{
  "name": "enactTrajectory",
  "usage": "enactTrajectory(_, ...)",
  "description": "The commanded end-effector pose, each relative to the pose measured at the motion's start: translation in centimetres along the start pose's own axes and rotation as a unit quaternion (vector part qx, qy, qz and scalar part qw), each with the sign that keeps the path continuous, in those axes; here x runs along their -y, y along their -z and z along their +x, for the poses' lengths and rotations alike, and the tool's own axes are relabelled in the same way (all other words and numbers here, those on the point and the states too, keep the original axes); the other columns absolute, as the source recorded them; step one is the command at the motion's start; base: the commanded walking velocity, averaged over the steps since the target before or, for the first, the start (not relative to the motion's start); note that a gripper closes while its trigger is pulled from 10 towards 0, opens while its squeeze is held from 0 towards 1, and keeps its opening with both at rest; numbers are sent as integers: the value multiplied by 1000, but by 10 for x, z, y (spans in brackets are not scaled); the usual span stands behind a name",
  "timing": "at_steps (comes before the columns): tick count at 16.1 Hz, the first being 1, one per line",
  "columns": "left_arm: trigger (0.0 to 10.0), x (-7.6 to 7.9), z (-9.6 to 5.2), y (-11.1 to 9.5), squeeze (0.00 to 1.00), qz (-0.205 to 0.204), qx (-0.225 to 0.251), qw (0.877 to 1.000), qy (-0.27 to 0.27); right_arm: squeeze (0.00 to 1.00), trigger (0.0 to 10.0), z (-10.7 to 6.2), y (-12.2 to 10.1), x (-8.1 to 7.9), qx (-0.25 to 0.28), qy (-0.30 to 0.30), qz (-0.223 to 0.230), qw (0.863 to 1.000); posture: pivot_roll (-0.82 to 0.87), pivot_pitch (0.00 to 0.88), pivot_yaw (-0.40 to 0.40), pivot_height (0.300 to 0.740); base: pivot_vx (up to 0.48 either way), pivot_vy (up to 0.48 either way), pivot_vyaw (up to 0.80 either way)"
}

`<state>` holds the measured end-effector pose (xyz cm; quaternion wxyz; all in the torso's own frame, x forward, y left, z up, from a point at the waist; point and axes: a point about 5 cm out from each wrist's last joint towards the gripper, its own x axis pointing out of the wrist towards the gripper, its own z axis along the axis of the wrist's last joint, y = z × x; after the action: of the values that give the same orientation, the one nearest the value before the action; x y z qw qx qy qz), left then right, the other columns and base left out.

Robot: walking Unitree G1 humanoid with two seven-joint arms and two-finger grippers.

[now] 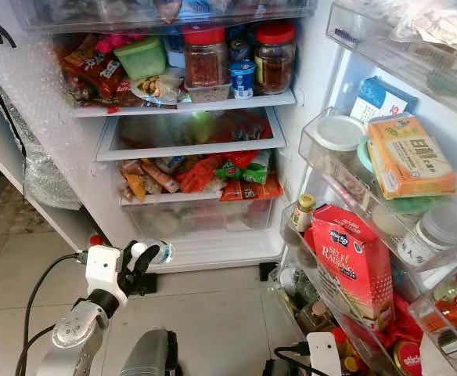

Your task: Restocking fridge

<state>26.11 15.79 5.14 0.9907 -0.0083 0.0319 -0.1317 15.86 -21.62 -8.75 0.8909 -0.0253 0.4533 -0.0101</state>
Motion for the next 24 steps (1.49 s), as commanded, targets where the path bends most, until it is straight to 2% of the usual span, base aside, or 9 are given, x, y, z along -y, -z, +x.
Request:
enactTrajectory(1,10000,0,3,-7,0,5,12,1000,0,0,10000,-1,5,-2,-5,-7,-1,1000,95,100,37,626,0,0,0)
enactTrajectory(3,10000,0,3,-7,0,6,13,1000,1,0,10000,-1,3,-3,5,-6,4,1000,96,98,37,626,0,0,0)
enactTrajectory(10,10000,2,4,-7,0,7,16,1000,5,0,10000,-1,-4,-4,41,-15,-25,999,87,79,42,626,0,0,0)
enactTrajectory(14,10000,2,6,-13,0,2,35,999,-8,0,10000,-1,-2,-5,35,-21,-29,999,90,67,40,626,0,0,0)
enactTrajectory(20,10000,3,7,-14,0,4,35,999,-3,0,10000,-1,-3,-7,31,-42,-47,998,92,70,33,626,309,0,100)
enactTrajectory(24,10000,4,7,-13,0,5,33,999,-1,0,10000,-1,-1,-7,23,-43,-34,998,94,82,31,626,349,0,175)
